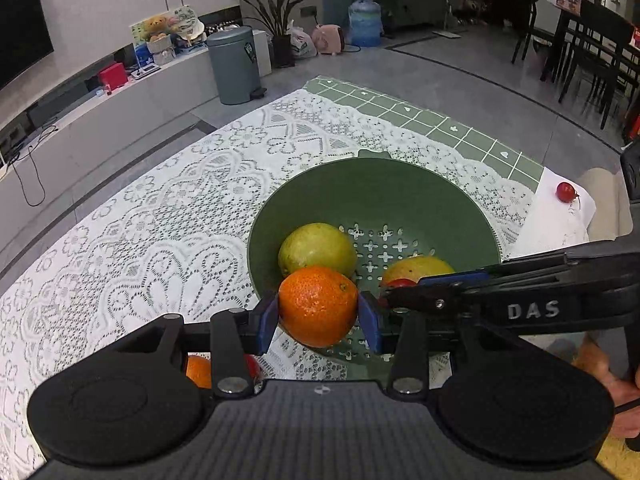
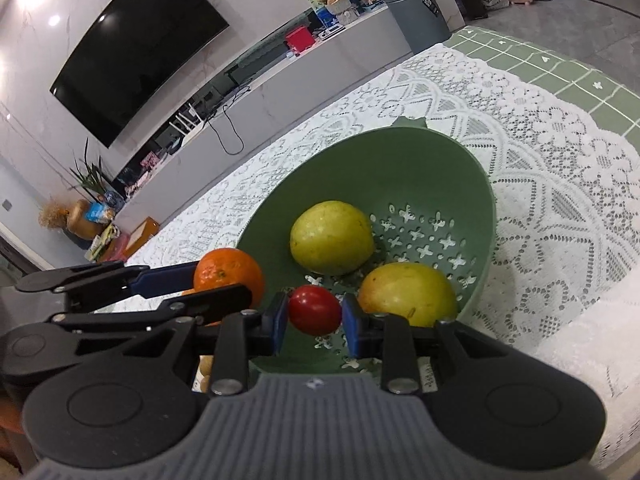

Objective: Organize fruits
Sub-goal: 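Carry the orange and tomato into the colander and open both tools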

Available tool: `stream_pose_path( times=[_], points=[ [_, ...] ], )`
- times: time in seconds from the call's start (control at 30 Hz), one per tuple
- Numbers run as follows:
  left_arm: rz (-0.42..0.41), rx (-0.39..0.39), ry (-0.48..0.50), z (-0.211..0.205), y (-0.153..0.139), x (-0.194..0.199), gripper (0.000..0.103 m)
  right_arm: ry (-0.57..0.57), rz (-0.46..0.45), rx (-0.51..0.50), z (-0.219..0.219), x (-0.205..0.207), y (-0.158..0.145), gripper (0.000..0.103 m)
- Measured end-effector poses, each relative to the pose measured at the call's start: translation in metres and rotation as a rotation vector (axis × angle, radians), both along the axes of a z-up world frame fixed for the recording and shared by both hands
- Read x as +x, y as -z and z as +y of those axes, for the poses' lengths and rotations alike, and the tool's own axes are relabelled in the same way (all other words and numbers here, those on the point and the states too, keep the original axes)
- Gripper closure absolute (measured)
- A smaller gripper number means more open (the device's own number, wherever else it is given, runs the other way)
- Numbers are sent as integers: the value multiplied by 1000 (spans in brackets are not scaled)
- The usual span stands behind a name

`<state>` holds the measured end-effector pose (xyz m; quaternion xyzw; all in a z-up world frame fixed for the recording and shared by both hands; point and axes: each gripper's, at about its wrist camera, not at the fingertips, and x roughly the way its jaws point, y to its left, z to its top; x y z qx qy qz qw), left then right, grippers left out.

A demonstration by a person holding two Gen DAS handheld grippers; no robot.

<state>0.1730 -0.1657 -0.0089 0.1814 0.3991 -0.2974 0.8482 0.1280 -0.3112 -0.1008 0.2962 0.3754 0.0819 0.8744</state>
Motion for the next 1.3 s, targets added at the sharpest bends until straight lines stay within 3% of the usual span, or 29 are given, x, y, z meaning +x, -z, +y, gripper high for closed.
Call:
stream_pose_path(
  times=[0.13, 0.3, 0.4, 0.53, 0.77, 0.9, 1.07, 1.3],
  points=[
    [-2, 36, 28, -5, 3, 2, 54, 19, -17, 60, -9, -3, 1, 63],
    [-3, 91, 58, -14, 10, 5, 54, 36, -29, 99, -13, -5, 1, 61],
    [2, 127, 55, -23, 14, 10, 54, 89, -36, 142, -22, -8, 3, 54],
    [43, 144, 67, -33, 20, 16, 54, 109, -44, 170, -27, -10, 4, 54],
    [83, 263, 77, -50, 34, 19, 54, 121, -54, 178, -28, -13, 3, 53],
    [72, 330, 49, -55, 40, 23, 54, 119, -57, 177, -28, -13, 3, 53],
    [54, 399, 92, -63, 45, 17, 53, 118, -64, 173, -28, -16, 3, 52],
    [63, 387, 81, -59, 39, 15, 48, 115, -69, 158, -27, -14, 2, 52]
  ],
)
